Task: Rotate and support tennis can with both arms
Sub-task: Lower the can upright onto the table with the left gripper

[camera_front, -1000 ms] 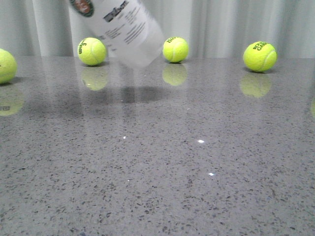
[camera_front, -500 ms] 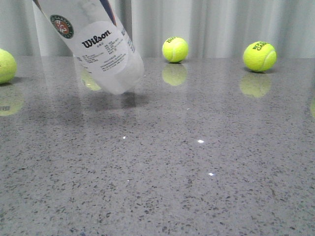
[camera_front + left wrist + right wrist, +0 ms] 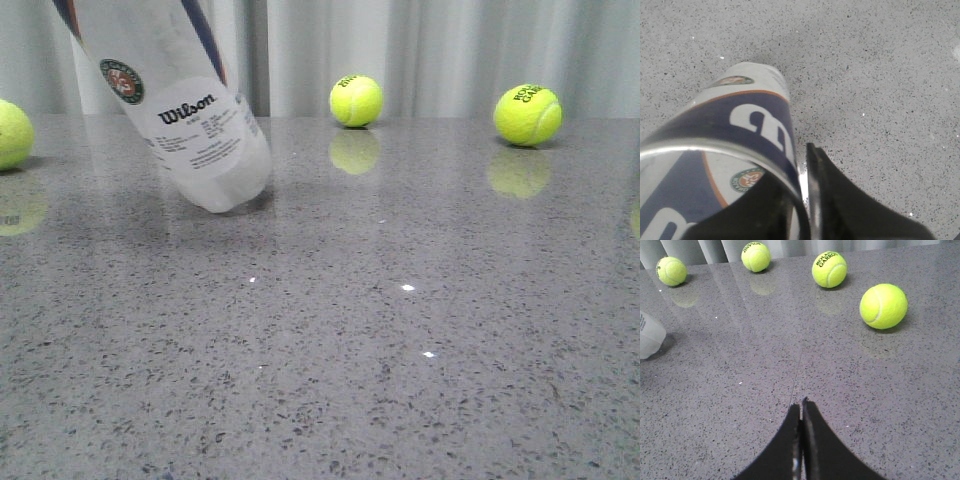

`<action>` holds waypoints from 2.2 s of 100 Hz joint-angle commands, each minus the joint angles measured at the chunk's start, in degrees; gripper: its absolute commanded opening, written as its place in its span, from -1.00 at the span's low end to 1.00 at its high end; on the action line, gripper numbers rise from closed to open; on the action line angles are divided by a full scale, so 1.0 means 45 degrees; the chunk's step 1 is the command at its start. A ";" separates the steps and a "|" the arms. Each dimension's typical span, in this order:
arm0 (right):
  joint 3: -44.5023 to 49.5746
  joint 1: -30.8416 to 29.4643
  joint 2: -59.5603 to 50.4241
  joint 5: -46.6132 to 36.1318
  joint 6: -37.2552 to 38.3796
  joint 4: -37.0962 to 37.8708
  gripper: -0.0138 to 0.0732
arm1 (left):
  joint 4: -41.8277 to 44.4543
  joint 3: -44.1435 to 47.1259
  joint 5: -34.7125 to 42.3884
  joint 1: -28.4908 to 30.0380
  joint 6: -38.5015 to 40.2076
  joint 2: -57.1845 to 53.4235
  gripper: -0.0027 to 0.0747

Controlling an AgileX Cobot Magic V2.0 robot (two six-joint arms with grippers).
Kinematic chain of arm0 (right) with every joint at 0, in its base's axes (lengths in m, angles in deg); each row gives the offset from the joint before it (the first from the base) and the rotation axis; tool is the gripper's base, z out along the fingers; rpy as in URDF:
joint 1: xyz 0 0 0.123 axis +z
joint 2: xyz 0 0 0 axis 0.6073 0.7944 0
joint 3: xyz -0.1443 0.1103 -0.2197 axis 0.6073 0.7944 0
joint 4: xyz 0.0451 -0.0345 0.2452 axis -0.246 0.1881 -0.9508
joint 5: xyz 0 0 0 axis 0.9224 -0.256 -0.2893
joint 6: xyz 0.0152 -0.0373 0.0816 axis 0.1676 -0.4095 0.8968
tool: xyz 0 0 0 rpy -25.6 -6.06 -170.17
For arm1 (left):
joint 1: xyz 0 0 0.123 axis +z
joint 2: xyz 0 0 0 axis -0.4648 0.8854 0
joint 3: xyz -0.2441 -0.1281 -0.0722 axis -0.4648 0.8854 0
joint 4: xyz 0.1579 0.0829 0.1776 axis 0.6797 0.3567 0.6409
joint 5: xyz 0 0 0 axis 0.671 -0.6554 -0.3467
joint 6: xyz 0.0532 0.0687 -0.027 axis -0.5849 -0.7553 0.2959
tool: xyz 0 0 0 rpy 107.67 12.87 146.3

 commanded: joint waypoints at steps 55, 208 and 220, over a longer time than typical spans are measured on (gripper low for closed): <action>-0.0293 -0.0090 0.0163 -0.0994 -0.0032 0.0061 -0.80 | -0.0445 -0.1320 0.0858 -0.0062 -0.0044 -0.0276 0.37; -0.0293 -0.0090 0.0163 -0.0994 -0.0032 0.0061 -0.80 | -0.1154 0.1912 0.9118 -0.0062 -0.0504 -0.3464 -0.98; -0.0293 -0.0090 0.0163 -0.0994 -0.0032 0.0061 -0.80 | -0.1154 0.3912 1.0339 -0.0062 -0.0619 -0.4771 -0.98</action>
